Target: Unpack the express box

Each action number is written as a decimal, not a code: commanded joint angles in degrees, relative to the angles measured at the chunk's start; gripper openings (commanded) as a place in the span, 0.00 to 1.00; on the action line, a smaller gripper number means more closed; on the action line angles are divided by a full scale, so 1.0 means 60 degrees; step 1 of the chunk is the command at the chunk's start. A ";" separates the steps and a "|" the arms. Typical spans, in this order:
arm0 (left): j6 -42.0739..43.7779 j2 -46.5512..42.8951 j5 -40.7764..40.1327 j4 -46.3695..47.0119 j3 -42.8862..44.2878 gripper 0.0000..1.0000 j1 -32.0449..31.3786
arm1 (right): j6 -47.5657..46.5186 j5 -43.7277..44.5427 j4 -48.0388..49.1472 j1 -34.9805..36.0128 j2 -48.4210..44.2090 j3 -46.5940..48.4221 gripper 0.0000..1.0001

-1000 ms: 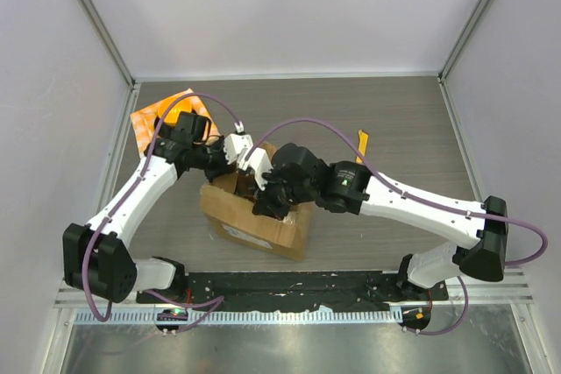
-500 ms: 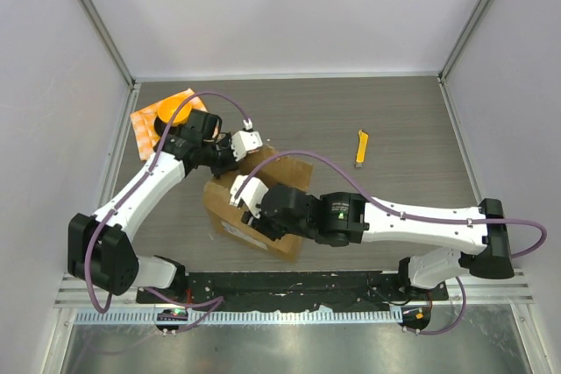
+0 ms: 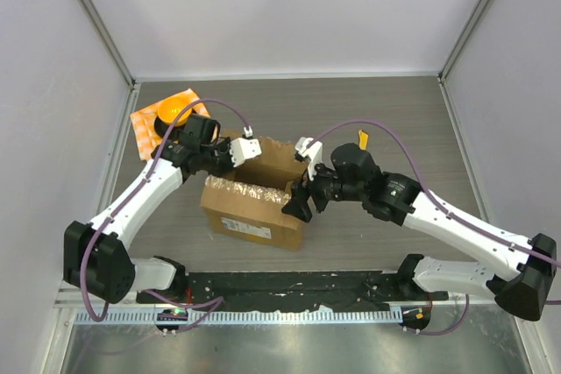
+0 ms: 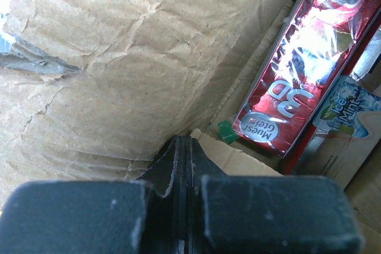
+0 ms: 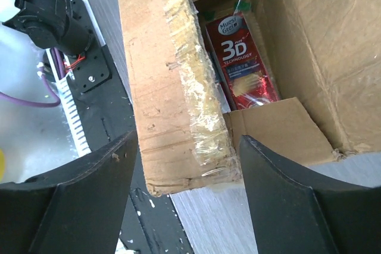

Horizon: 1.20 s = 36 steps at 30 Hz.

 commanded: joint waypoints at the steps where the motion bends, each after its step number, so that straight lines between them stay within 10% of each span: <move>1: 0.0285 -0.0283 0.0107 -0.0225 -0.0033 0.00 0.0071 | 0.0475 -0.2031 0.1084 -0.0463 0.0333 -0.0333 0.74; 14: 0.0549 -0.0504 0.0152 -0.0372 -0.0209 0.00 0.0071 | 0.0489 -0.3026 0.1624 -0.1136 0.1022 -0.0770 0.69; 28: 0.0227 -0.0591 0.0355 -0.0547 0.0200 0.00 0.0027 | 0.1735 -0.6031 0.3120 -0.1693 0.2385 -0.1432 0.03; 36: -0.0244 -0.0900 0.2450 -0.3196 0.1884 0.01 -0.1114 | 0.1984 -0.6192 0.3150 -0.1782 0.2604 -0.0905 0.01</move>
